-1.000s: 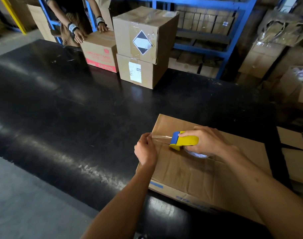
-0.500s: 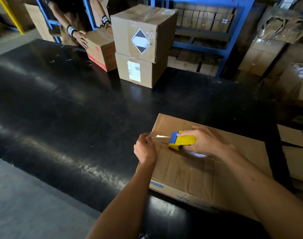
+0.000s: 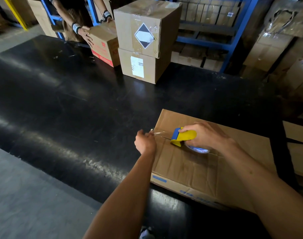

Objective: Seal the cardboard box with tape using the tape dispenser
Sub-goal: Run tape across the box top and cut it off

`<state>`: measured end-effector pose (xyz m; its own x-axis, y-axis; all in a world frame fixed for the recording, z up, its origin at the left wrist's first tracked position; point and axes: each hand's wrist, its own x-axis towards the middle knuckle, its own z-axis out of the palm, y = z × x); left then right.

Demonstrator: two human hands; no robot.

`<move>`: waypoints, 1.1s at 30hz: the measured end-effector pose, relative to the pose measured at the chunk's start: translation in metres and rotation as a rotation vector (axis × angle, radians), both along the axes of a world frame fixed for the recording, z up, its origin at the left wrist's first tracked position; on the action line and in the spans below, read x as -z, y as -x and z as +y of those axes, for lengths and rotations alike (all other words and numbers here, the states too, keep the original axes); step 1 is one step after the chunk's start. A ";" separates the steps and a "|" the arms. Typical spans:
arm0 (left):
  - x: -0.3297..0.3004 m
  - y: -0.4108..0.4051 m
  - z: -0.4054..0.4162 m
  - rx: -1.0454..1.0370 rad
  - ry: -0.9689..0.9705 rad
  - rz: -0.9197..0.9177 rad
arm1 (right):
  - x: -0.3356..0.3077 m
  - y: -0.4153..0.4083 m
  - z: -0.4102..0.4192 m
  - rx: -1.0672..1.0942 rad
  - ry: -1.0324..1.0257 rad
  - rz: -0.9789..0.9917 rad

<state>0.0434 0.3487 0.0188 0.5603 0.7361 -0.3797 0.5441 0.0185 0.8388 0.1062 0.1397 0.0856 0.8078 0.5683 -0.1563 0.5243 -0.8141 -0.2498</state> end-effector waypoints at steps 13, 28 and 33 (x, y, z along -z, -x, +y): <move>0.003 -0.005 0.020 0.970 -0.692 0.220 | -0.001 0.002 0.003 0.016 0.021 0.019; 0.034 -0.040 0.003 1.014 -0.839 0.109 | 0.001 -0.003 0.008 0.014 0.047 0.028; 0.033 -0.038 0.003 1.027 -0.869 0.132 | -0.001 -0.007 0.004 -0.002 0.045 0.027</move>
<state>0.0815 0.3512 -0.0145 0.9940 0.0376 -0.1022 0.0679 -0.9477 0.3118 0.1133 0.1438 0.0865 0.8016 0.5621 -0.2035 0.5198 -0.8235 -0.2271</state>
